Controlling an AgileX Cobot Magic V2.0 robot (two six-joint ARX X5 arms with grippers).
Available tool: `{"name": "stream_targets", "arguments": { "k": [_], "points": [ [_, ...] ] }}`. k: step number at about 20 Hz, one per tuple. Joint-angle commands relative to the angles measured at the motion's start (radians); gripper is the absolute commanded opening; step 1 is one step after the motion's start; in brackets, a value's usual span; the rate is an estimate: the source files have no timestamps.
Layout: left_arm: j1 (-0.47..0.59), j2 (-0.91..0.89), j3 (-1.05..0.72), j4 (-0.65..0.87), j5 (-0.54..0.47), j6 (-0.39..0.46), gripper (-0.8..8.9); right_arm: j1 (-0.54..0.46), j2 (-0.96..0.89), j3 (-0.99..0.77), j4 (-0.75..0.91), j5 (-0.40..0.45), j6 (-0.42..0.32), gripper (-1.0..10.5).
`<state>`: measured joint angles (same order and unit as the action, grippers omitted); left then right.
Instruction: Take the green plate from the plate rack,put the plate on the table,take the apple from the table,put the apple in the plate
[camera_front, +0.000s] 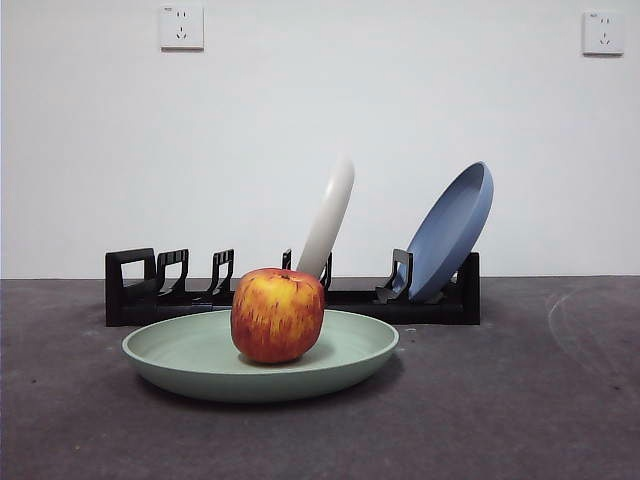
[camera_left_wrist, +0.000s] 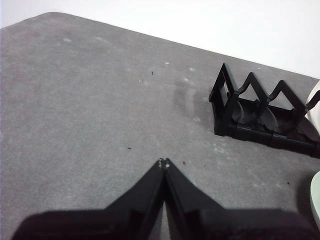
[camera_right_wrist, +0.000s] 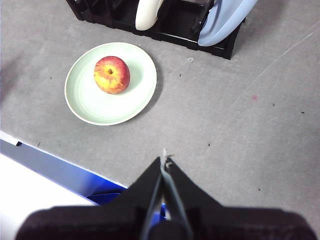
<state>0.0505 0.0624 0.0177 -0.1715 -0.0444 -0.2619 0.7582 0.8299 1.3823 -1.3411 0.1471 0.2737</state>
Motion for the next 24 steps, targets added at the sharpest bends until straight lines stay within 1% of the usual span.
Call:
{"name": "stream_targets", "arguments": {
  "k": [1, 5, 6, 9, 11, 13, 14, 16, 18, 19, 21, 24],
  "points": [
    [0.003, 0.006, -0.007, 0.007, 0.0, 0.012, -0.03, 0.002, 0.0, -0.006, 0.005, 0.003, 0.008, 0.0],
    [0.003, 0.01, -0.007, 0.007, 0.0, 0.012, -0.03, 0.002, 0.0, -0.006, 0.005, 0.003, 0.004, 0.0],
    [0.003, 0.01, -0.007, 0.007, 0.0, 0.012, -0.03, 0.002, 0.0, -0.006, 0.006, 0.018, -0.016, 0.0],
    [0.003, 0.01, -0.007, 0.007, 0.0, 0.012, -0.03, 0.002, 0.012, -0.007, 0.039, 0.122, -0.012, 0.0],
    [0.003, 0.01, -0.007, 0.007, 0.0, 0.012, -0.03, 0.002, 0.034, -0.009, 0.093, 0.181, -0.027, 0.0],
    [0.003, 0.01, -0.007, 0.007, 0.0, 0.012, -0.04, -0.001, 0.052, -0.029, 0.172, 0.258, -0.082, 0.0],
    [0.003, 0.01, -0.007, 0.007, 0.0, 0.012, -0.04, -0.001, 0.057, -0.055, 0.235, 0.282, -0.13, 0.0],
    [0.003, 0.01, -0.007, 0.007, 0.0, 0.012, -0.04, -0.021, 0.055, -0.145, 0.395, 0.276, -0.238, 0.0],
    [0.003, 0.01, -0.007, 0.007, 0.0, 0.012, -0.04, -0.072, 0.036, -0.271, 0.578, 0.24, -0.311, 0.0],
    [0.003, 0.01, -0.007, 0.007, 0.0, 0.012, -0.04, -0.106, 0.026, -0.344, 0.677, 0.2, -0.337, 0.0],
    [0.003, 0.01, -0.007, 0.007, 0.0, 0.012, -0.03, -0.191, -0.007, -0.504, 0.873, 0.073, -0.367, 0.0],
    [0.003, 0.01, -0.007, 0.007, 0.0, 0.012, -0.04, -0.364, -0.056, -0.751, 1.16, -0.15, -0.372, 0.0]
  ]
}}
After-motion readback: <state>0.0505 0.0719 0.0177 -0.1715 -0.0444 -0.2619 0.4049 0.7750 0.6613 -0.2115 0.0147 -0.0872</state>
